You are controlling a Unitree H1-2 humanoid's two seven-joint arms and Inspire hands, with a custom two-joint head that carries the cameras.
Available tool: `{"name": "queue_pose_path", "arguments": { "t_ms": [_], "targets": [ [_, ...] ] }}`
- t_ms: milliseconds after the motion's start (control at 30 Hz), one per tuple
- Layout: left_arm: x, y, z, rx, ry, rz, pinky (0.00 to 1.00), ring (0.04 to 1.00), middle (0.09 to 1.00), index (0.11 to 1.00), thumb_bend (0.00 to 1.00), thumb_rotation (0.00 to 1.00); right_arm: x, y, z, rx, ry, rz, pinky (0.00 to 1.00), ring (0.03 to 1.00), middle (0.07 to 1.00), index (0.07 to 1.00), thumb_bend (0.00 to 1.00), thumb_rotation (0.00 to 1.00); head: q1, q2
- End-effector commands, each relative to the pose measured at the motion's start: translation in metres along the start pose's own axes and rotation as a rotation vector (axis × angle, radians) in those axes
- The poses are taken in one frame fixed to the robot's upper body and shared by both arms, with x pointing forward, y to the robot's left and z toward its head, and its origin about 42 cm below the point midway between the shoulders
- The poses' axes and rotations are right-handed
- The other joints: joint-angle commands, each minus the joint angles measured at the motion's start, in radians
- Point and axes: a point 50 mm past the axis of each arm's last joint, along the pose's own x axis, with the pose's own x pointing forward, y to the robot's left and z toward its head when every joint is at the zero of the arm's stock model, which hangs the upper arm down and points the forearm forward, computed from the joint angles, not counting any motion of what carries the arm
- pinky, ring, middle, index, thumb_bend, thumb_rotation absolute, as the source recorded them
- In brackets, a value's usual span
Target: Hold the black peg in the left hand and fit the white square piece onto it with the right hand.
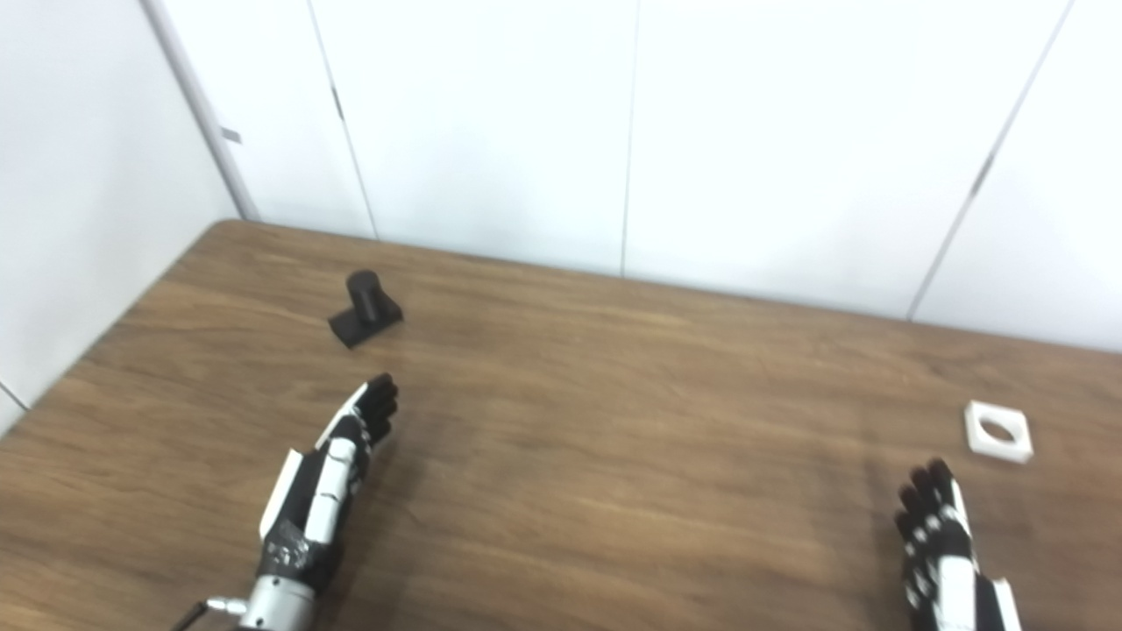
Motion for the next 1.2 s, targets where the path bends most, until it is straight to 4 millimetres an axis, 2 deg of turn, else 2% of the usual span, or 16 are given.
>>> {"name": "queue_pose_path", "arguments": {
  "t_ms": [0, 233, 367, 433, 533, 600, 667, 700, 733, 800, 867, 967, 1033, 1167],
  "targets": [
    [-0.021, -0.015, -0.014, -0.049, 0.049, 0.029, 0.98, 0.956, 0.941, 0.941, 0.44, 0.93, -0.019, -0.007, -0.014, 0.007, 0.035, -0.011, 1.00, 0.992, 0.991, 1.000, 0.49, 1.00, 0.001, -0.006],
    [-0.023, -0.015, -0.018, -0.045, 0.045, 0.029, 0.98, 0.956, 0.935, 0.938, 0.45, 0.92, -0.020, -0.005, -0.016, -0.002, 0.041, 0.001, 1.00, 0.999, 0.995, 1.000, 0.45, 1.00, -0.009, -0.013],
    [-0.024, -0.014, -0.017, -0.012, 0.063, 0.042, 0.98, 0.958, 0.934, 0.938, 0.48, 0.85, -0.019, -0.005, -0.016, -0.005, 0.040, -0.004, 1.00, 0.994, 0.988, 1.000, 0.46, 1.00, -0.023, -0.007],
    [-0.023, -0.013, -0.014, 0.041, 0.052, 0.049, 0.96, 0.954, 0.932, 0.938, 0.47, 0.76, -0.019, -0.005, -0.016, -0.008, 0.037, -0.008, 1.00, 0.982, 0.979, 0.996, 0.47, 1.00, -0.026, -0.005],
    [-0.021, -0.008, -0.002, 0.148, 0.041, 0.071, 0.90, 0.934, 0.924, 0.941, 0.45, 0.54, -0.019, -0.005, -0.015, -0.002, 0.040, -0.012, 1.00, 0.973, 0.971, 0.988, 0.49, 1.00, -0.029, 0.002],
    [-0.016, -0.004, 0.007, 0.209, 0.035, 0.076, 0.92, 0.918, 0.929, 0.947, 0.53, 0.38, -0.018, -0.005, -0.015, 0.002, 0.042, -0.016, 1.00, 0.972, 0.970, 0.990, 0.49, 1.00, -0.031, 0.006],
    [-0.011, 0.002, 0.015, 0.261, 0.031, 0.088, 0.94, 0.920, 0.935, 0.949, 0.58, 0.31, -0.018, -0.005, -0.016, 0.003, 0.043, -0.017, 1.00, 0.970, 0.969, 0.990, 0.51, 1.00, -0.035, 0.007],
    [-0.006, 0.006, 0.020, 0.308, 0.026, 0.097, 0.95, 0.923, 0.929, 0.940, 0.64, 0.26, -0.017, -0.004, -0.016, 0.001, 0.043, -0.015, 1.00, 0.973, 0.969, 0.992, 0.52, 1.00, -0.037, 0.009],
    [0.000, 0.011, 0.026, 0.361, 0.018, 0.108, 0.94, 0.920, 0.923, 0.936, 0.67, 0.24, -0.017, -0.004, -0.016, -0.003, 0.042, -0.014, 1.00, 0.973, 0.969, 0.993, 0.52, 1.00, -0.037, 0.009],
    [0.011, 0.020, 0.036, 0.448, -0.001, 0.134, 0.93, 0.913, 0.911, 0.932, 0.73, 0.24, -0.016, -0.004, -0.017, -0.009, 0.042, -0.014, 0.99, 0.970, 0.968, 0.992, 0.54, 1.00, -0.039, 0.010],
    [0.020, 0.027, 0.043, 0.510, -0.003, 0.151, 0.94, 0.915, 0.911, 0.926, 0.76, 0.24, -0.016, -0.003, -0.017, -0.006, 0.042, -0.015, 0.98, 0.968, 0.967, 0.991, 0.52, 1.00, -0.043, 0.011],
    [0.037, 0.037, 0.057, 0.591, 0.025, 0.176, 0.93, 0.940, 0.934, 0.933, 0.78, 0.30, -0.015, -0.002, -0.017, -0.002, 0.041, -0.019, 0.99, 0.972, 0.973, 0.992, 0.50, 1.00, -0.048, 0.014],
    [0.047, 0.043, 0.069, 0.642, 0.057, 0.206, 0.90, 0.963, 0.976, 0.935, 0.81, 0.40, -0.015, -0.003, -0.017, -0.003, 0.040, -0.021, 0.98, 0.964, 0.968, 0.989, 0.52, 1.00, -0.048, 0.014],
    [0.068, 0.061, 0.077, 0.716, 0.043, 0.242, 0.94, 0.983, 0.982, 0.937, 0.80, 0.44, -0.014, -0.003, -0.018, 0.004, 0.038, -0.023, 0.99, 0.961, 0.965, 0.986, 0.55, 1.00, -0.052, 0.013]
  ]
}}
